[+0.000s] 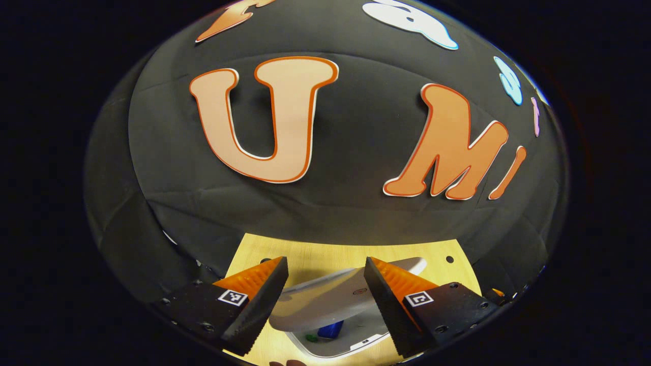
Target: Press the lid of the desktop garbage bin to open it, pick up the crumpled paper on the desktop and throw it into the bin, then pick up the pop can on the desktop and drop it into the bin, and finally close the garbage bin lid.
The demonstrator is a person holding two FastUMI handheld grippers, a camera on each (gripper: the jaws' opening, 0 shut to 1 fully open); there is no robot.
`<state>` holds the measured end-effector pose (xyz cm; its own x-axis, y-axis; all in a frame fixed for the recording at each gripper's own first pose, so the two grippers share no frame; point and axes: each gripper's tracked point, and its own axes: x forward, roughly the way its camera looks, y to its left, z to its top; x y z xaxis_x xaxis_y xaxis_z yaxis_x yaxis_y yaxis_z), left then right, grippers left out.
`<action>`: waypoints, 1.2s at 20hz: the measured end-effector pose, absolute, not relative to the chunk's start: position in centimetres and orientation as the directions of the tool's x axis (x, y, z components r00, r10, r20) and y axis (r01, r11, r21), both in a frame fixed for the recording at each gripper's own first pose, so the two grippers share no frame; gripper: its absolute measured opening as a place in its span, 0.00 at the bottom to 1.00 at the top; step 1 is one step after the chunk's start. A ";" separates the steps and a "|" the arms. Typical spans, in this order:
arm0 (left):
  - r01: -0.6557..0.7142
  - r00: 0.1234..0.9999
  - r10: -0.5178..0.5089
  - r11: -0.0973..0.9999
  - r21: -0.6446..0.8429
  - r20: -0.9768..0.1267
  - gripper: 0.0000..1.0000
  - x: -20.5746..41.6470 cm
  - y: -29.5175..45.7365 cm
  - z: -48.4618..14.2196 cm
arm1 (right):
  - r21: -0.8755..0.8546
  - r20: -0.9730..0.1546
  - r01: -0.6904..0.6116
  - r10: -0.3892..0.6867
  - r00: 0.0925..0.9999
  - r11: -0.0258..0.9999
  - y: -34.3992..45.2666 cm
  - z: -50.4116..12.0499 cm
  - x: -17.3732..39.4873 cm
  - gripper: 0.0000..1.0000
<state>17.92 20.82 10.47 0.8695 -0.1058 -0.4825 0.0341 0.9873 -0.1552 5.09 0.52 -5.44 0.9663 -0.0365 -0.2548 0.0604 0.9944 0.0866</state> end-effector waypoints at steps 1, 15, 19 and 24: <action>0.040 0.867 -0.107 0.988 -0.147 -0.486 0.96 17.5 20.4 9.8 | 0.085 -0.255 0.056 -0.033 0.966 0.995 0.5 -5.5 5.1 0.95; 0.052 0.813 -0.123 0.989 -0.138 -0.570 0.98 11.9 16.4 0.3 | 0.055 -0.278 0.016 0.000 0.960 0.998 -0.4 -5.9 4.7 0.95; 0.093 0.808 -0.123 0.992 -0.081 -0.576 0.98 10.5 15.1 -2.0 | 0.045 -0.278 0.000 0.012 0.960 0.999 -0.3 -5.8 4.8 0.95; 0.111 0.798 -0.123 0.992 -0.057 -0.590 0.98 8.8 14.4 -4.4 | 0.041 -0.282 -0.014 0.025 0.959 0.999 -0.2 -5.9 4.8 0.95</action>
